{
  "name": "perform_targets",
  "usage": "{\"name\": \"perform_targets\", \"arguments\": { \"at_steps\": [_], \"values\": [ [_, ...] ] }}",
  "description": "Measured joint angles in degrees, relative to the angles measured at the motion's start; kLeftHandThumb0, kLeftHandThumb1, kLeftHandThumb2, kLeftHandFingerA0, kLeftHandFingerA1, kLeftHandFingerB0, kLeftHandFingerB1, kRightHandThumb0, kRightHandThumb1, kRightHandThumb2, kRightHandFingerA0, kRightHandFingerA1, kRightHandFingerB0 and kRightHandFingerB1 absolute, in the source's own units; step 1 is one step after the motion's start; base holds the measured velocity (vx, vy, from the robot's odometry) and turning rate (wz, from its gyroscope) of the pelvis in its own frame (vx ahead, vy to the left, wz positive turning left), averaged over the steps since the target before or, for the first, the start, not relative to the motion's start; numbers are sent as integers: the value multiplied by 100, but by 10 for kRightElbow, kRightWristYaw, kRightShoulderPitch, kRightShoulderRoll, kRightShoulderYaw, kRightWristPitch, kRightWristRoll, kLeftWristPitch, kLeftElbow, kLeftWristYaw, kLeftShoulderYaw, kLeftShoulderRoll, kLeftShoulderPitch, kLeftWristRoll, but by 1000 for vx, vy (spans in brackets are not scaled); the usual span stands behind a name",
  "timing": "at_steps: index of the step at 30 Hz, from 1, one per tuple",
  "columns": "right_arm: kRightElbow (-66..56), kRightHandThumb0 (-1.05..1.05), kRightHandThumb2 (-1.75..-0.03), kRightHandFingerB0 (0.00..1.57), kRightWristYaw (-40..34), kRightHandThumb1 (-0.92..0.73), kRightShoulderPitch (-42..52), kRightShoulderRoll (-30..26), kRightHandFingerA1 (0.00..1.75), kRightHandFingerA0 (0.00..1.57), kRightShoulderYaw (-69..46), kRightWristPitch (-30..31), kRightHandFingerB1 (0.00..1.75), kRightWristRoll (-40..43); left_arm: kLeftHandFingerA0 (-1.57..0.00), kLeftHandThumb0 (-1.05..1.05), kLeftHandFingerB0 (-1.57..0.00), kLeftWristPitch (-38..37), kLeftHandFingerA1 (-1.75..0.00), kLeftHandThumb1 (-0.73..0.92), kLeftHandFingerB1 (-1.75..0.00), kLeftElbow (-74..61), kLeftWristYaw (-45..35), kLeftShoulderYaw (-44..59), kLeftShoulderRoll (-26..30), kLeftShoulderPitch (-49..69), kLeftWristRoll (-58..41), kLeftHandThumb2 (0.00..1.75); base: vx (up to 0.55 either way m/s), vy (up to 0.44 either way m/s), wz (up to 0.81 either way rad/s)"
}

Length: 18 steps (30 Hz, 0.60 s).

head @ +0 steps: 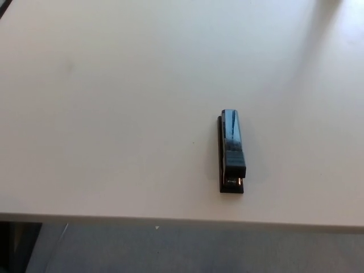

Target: The robot uses its right hand to press on the stapler that is in the middle of the desk

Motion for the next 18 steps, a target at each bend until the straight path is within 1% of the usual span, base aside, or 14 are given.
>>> {"name": "perform_targets", "arguments": {
  "at_steps": [1,2,3,4,5,6,11,12,13,16,17,18],
  "values": [
    [-2,-102,-105,0,9,-71,-12,2,4,0,1,3,5,0,0,-27,0,0,-46,74,-46,0,0,0,0,-1,0,121,0,0,0],
    [-4,-105,-108,0,17,-75,-23,5,4,0,2,6,0,0,0,-27,0,0,-47,74,-46,0,0,0,0,-1,0,121,0,0,0],
    [-9,-105,-108,0,28,-75,-38,12,4,0,0,9,0,0,0,-27,0,0,-47,74,-46,-1,0,0,0,-1,0,121,0,0,0],
    [-13,-101,-107,0,36,-74,-47,18,6,0,0,9,0,0,-2,-59,-10,0,-38,84,-41,-1,0,0,-1,-2,0,102,0,0,0],
    [-16,-103,-106,0,42,-76,-53,26,0,0,-4,8,1,1,-2,-56,-4,0,-36,86,-34,-2,0,0,-1,-3,0,105,0,0,0],
    [-20,-99,-108,0,44,-76,-55,35,1,0,-10,3,5,3,-2,-56,-3,0,-31,87,-32,-3,0,0,-1,-3,0,107,0,0,0],
    [-23,-99,-107,1,40,-75,-48,86,1,0,-38,-26,5,11,-1,-57,-4,0,-27,88,-30,-5,-4,-1,-1,0,0,108,0,0,0],
    [-23,-98,-107,0,40,-73,-47,89,2,0,-40,-29,5,11,0,-26,0,0,-47,75,-46,-5,-4,-1,-1,0,0,122,0,0,0],
    [-23,-99,-106,0,40,-74,-46,90,0,0,-42,-34,1,12,0,-27,0,0,-47,75,-45,-6,-5,-2,-1,0,0,122,0,0,0],
    [-24,-97,-106,0,40,-73,-44,91,3,0,-45,-44,3,12,0,-26,0,0,-47,75,-45,-7,-6,-3,-1,0,0,122,0,0,0],
    [-24,-97,-105,0,40,-73,-43,91,3,0,-46,-47,3,11,-15,-50,-16,0,-39,92,-38,-7,-6,-4,-1,0,0,91,0,0,0],
    [-23,-100,-106,0,40,-74,-42,91,1,0,-47,-49,1,11,-15,-50,-16,0,-38,92,-37,-7,-6,-4,-1,-1,0,90,0,0,0]
  ]
}}
